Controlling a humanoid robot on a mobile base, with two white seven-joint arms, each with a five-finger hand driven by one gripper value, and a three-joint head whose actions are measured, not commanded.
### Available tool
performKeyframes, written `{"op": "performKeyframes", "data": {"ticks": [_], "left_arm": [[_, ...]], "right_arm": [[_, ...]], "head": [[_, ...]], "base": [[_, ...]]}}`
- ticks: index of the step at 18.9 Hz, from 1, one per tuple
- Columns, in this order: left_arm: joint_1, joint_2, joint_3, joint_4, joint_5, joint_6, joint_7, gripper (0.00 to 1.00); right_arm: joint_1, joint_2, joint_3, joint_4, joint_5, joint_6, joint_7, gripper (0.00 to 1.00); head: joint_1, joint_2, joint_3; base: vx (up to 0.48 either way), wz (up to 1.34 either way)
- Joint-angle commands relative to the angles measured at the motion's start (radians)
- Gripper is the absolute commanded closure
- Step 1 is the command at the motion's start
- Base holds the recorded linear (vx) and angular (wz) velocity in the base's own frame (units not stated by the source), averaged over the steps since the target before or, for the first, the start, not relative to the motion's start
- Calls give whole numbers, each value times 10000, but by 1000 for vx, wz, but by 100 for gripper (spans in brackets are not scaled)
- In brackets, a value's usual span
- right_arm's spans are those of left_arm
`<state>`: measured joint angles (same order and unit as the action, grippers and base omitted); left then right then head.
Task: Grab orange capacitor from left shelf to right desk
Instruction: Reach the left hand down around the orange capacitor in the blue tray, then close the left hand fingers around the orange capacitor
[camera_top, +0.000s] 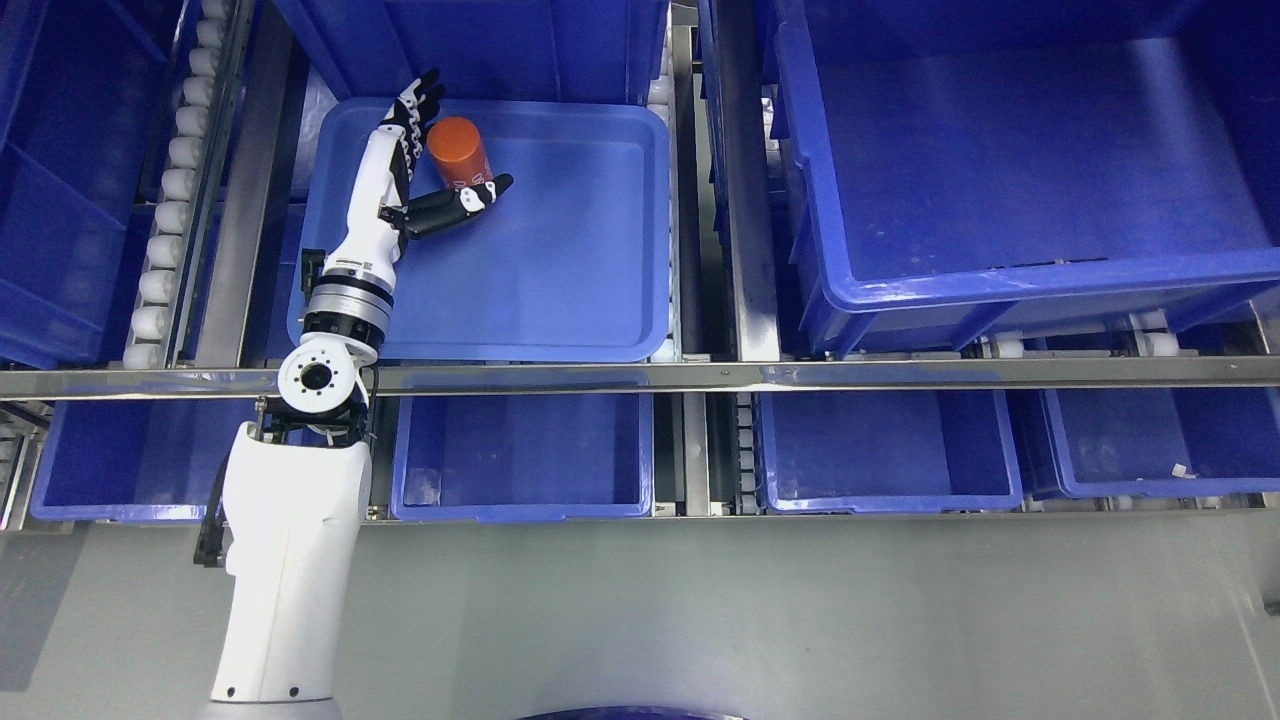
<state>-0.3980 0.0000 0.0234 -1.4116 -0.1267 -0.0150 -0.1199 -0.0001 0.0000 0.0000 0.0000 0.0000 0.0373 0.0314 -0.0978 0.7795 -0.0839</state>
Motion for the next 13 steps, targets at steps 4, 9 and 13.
{"op": "performKeyframes", "data": {"ticks": [4,9,13], "left_arm": [[-69,174,-4,264,-190,-4,-443,36],[-8,174,547,280,-190,-478,-442,66],[38,174,809,280,-190,-969,-458,95]], "right_arm": [[139,-175,-107,-337,0,-5,9,0],[139,-175,-107,-337,0,-5,9,0],[139,-175,-107,-337,0,-5,9,0]], "head": [[0,0,0],[0,0,0],[0,0,0]], "base": [[0,0],[0,0],[0,0]]}}
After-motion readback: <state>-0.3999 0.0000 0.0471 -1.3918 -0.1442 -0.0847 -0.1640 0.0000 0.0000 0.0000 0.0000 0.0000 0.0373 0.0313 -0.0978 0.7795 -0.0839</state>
